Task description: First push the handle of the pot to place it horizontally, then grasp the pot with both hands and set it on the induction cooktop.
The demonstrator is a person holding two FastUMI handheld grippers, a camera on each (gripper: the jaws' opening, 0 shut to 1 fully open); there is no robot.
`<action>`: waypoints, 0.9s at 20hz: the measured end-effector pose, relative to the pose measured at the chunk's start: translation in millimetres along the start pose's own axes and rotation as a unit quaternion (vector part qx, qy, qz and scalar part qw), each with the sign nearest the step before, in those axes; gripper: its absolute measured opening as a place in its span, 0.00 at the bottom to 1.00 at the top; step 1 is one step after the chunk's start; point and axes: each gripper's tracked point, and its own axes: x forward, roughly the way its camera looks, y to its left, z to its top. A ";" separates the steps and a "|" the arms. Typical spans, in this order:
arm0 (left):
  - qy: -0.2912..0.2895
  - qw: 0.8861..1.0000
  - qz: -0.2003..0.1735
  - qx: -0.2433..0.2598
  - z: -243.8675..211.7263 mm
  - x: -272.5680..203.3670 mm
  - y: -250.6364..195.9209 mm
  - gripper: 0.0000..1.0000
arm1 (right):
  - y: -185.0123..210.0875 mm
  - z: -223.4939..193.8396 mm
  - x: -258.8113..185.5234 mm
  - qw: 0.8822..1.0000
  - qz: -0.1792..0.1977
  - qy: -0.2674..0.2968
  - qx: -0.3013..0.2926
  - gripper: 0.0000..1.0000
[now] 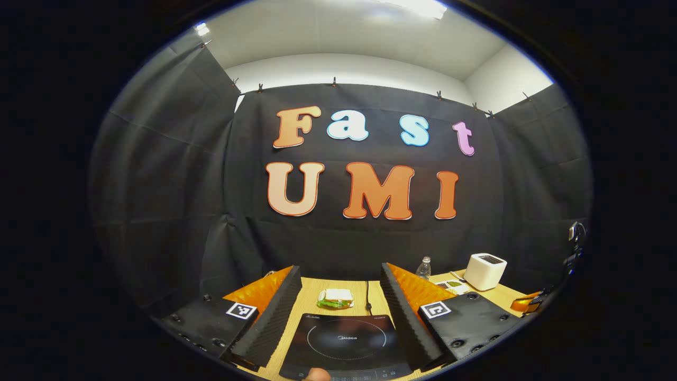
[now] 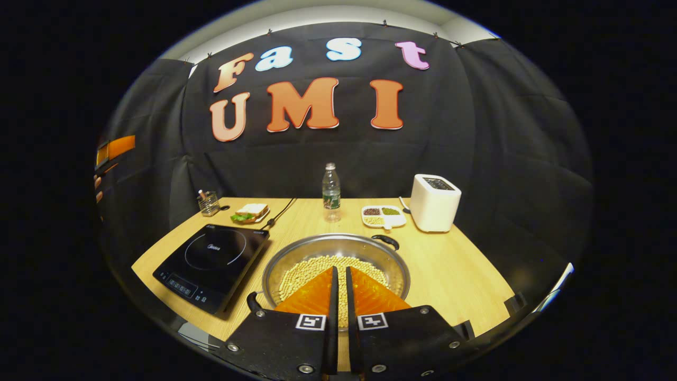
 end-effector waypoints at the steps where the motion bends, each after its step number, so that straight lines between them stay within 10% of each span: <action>1: 0.000 1.000 0.000 -0.001 -1.4 0.6 -0.1 0.97 | 9.0 -8.6 -1.0 1.000 0.019 0.012 0.000 0.08; 18: 0.017 1.000 -0.007 0.002 -14.6 0.9 -4.7 0.97 | 69.6 -110.1 -6.9 0.985 0.104 0.134 -0.043 0.08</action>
